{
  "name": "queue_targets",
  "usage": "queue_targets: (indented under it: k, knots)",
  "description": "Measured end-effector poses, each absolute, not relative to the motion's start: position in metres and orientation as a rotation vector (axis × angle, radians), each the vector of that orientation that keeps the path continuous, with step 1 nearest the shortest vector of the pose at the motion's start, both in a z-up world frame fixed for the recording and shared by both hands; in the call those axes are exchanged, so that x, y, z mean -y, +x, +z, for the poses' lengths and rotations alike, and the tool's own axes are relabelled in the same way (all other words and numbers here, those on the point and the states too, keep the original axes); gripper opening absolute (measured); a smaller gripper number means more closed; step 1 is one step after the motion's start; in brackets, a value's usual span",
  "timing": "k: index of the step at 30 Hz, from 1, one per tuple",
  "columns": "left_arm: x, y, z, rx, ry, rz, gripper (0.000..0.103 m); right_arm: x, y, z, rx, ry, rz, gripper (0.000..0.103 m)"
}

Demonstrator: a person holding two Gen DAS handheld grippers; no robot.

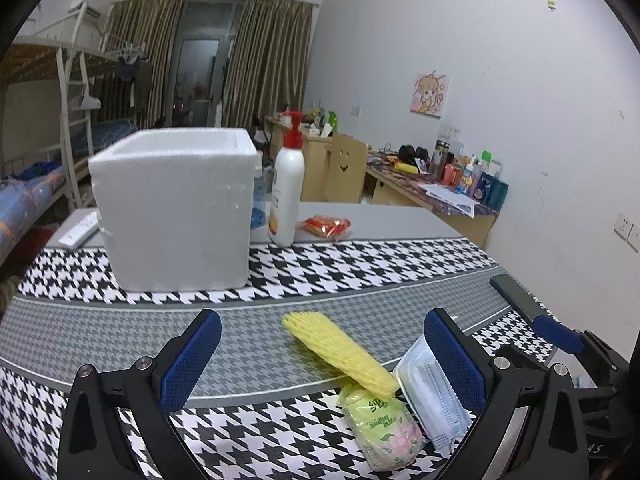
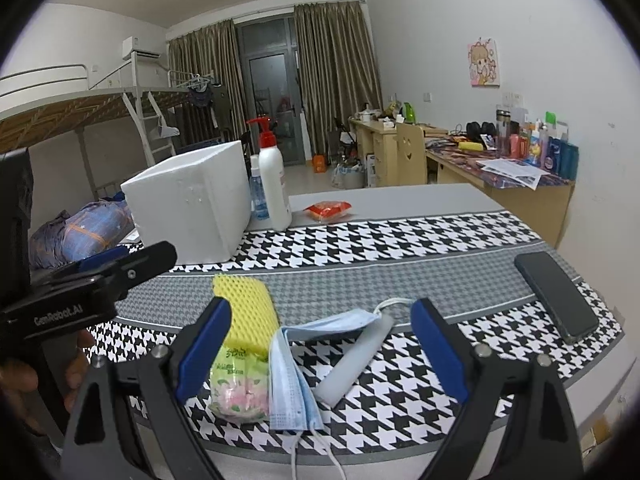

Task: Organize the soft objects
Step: 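Lower the left gripper onto the yellow foam net while the right gripper approaches the blue face mask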

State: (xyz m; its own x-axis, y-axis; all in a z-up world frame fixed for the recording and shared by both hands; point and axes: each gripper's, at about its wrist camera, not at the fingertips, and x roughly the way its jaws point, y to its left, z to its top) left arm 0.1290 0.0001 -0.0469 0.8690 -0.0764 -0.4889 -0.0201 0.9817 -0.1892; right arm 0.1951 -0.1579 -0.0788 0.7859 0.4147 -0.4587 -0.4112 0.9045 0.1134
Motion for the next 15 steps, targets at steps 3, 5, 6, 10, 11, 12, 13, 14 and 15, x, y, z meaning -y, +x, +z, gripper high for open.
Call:
queue_targets:
  k: [3, 5, 6, 10, 11, 12, 13, 14, 15]
  knots:
    - [0.003, 0.135, -0.051, -0.536, -0.196, -0.030, 0.102, 0.158, 0.197, -0.081, -0.506, 0.006, 0.446, 0.094]
    - [0.007, 0.138, -0.052, -0.541, -0.189, -0.032, 0.102, 0.158, 0.199, -0.083, -0.515, 0.011, 0.453, 0.094]
    - [0.008, 0.140, -0.053, -0.544, -0.185, -0.034, 0.102, 0.158, 0.200, -0.084, -0.517, 0.011, 0.455, 0.094]
    - [0.011, 0.145, -0.059, -0.567, -0.177, -0.035, 0.102, 0.157, 0.200, -0.086, -0.517, -0.003, 0.454, 0.094]
    - [0.011, 0.147, -0.060, -0.573, -0.181, -0.031, 0.102, 0.157, 0.201, -0.087, -0.517, -0.007, 0.457, 0.094]
    - [0.011, 0.149, -0.062, -0.577, -0.183, -0.029, 0.101, 0.157, 0.201, -0.088, -0.518, -0.009, 0.457, 0.094]
    - [0.010, 0.150, -0.063, -0.582, -0.186, -0.025, 0.100, 0.157, 0.201, -0.089, -0.519, -0.011, 0.457, 0.094]
    - [0.009, 0.151, -0.064, -0.587, -0.187, -0.024, 0.099, 0.157, 0.201, -0.090, -0.521, -0.014, 0.457, 0.094]
    - [0.009, 0.153, -0.065, -0.592, -0.190, -0.026, 0.099, 0.157, 0.201, -0.090, -0.523, -0.016, 0.457, 0.094]
